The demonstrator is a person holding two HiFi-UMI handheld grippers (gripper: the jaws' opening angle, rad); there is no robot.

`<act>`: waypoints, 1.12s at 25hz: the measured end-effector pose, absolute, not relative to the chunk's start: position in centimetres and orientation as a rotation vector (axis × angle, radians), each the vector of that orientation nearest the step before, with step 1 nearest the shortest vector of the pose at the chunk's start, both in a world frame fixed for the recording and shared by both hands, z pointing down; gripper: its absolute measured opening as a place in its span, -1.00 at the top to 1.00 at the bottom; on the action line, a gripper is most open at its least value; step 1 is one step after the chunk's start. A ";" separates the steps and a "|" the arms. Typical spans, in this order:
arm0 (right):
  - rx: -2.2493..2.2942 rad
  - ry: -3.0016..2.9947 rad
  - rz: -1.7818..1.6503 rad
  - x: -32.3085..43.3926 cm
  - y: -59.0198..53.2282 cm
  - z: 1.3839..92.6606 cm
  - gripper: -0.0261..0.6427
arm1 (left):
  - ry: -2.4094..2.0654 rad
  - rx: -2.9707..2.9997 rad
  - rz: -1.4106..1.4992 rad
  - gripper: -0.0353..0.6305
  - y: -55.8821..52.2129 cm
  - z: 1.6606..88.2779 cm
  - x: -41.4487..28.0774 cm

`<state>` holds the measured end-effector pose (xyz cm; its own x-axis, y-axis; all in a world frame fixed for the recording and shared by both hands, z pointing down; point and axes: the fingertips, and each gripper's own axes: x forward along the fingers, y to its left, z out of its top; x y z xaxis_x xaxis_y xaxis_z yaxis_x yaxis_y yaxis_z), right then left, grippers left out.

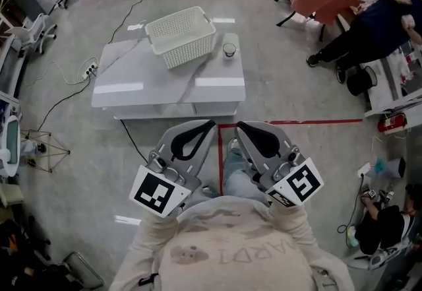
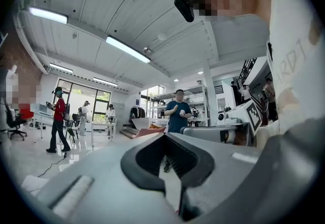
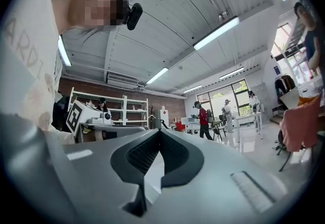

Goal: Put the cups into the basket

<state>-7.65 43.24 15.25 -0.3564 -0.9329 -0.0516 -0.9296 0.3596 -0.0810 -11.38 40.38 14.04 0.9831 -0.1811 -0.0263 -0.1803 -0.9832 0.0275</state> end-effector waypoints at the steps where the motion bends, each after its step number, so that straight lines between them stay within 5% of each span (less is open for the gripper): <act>1: -1.725 2.527 -0.049 -6.5 42.4 15.4 0.85 | -0.289 3.102 -0.056 0.89 39.5 14.1 -10.3; 17: -1.488 2.686 -0.020 9.8 27.2 14.7 0.85 | -0.569 3.113 -0.138 0.89 25.1 12.4 4.1; 28: -1.471 2.696 -0.139 10.9 17.8 17.1 0.84 | -0.564 3.097 -0.016 0.89 16.2 14.7 5.3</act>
<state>10.88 17.76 17.14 -0.5403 -0.8413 -0.0157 -0.8352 0.5385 -0.1115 5.31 16.18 14.74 0.9357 -0.3527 -0.0111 -0.3528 -0.9357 -0.0043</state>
